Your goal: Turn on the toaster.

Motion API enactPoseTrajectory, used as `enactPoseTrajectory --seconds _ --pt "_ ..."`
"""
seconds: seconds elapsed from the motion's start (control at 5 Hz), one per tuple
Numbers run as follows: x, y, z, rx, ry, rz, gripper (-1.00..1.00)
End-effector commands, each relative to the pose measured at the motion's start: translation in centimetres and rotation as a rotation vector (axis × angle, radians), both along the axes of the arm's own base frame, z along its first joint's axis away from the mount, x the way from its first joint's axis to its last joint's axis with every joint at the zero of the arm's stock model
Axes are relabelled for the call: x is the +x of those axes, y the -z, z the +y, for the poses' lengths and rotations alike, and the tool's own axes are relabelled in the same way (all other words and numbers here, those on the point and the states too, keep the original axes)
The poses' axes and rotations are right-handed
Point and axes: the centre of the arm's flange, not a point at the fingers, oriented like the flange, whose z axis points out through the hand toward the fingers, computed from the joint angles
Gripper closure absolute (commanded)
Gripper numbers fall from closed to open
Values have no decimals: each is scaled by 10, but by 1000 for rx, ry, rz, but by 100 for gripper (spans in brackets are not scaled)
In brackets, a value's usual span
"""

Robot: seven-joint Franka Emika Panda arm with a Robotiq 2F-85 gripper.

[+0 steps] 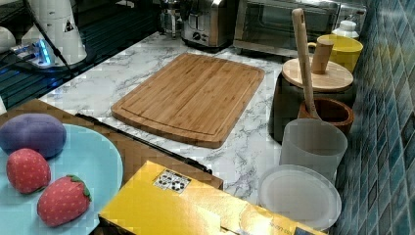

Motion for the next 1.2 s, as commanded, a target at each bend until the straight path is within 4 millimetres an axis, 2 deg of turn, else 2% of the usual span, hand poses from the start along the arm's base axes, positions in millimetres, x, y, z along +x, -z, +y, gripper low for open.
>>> enactPoseTrajectory --seconds 0.2,0.4,0.6,1.2 --pt "41 19 -10 6 19 70 100" --pt "41 51 -8 -37 19 158 100" --pt "39 50 -20 -17 78 152 100" --pt "39 50 -20 -17 78 153 100"
